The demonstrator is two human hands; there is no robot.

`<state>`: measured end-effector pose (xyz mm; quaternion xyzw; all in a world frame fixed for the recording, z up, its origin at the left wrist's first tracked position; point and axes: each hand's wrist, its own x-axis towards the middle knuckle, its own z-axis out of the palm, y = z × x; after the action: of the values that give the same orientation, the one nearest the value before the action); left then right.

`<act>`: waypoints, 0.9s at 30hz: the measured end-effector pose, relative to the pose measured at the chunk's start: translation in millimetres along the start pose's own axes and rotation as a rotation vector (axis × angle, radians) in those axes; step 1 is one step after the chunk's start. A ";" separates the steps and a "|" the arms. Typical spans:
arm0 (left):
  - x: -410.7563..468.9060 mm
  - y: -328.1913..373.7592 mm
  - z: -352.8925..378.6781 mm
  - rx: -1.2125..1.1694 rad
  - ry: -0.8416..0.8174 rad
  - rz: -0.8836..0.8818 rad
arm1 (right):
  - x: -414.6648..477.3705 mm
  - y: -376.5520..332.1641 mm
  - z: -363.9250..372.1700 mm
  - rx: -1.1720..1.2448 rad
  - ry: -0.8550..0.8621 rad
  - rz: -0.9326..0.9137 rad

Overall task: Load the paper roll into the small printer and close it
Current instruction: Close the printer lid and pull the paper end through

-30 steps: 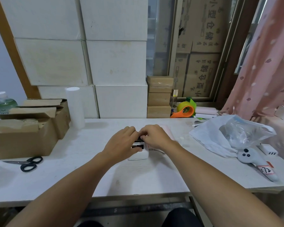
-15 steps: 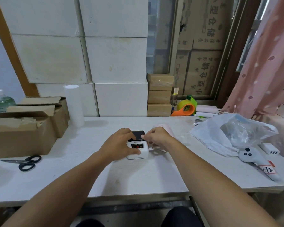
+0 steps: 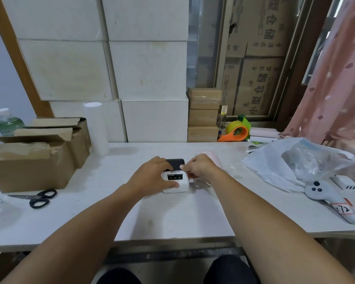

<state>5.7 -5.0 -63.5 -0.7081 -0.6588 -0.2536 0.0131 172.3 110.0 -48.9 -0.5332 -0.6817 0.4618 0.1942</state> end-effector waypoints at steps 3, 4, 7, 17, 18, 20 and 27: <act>2.8 -0.9 -2.1 -0.011 -0.026 -0.027 | -2.4 2.0 3.2 -0.014 0.054 0.019; 3.5 -0.9 -3.0 -0.007 -0.036 -0.035 | -3.0 2.4 4.8 -0.019 0.073 0.018; 2.6 -2.2 -0.5 -0.011 -0.036 -0.062 | -5.8 4.2 8.6 -0.083 0.122 -0.020; 0.0 -3.7 8.8 -0.092 0.011 -0.117 | -13.7 26.3 -2.5 0.004 -0.062 -0.050; -0.1 -3.7 8.3 -0.104 0.012 -0.129 | -14.3 25.6 -2.1 -0.013 -0.061 -0.047; -1.2 -3.2 6.9 -0.172 0.022 -0.191 | -16.0 22.4 -1.3 -0.032 -0.058 -0.041; -10.9 -5.4 11.8 -0.440 0.021 -0.493 | -18.8 10.1 4.7 -0.072 -0.074 0.042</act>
<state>4.6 -10.2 -79.6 -0.5106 -0.7396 -0.3927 -0.1950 180.9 91.0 -55.4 -0.5366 -0.6933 0.4602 0.1399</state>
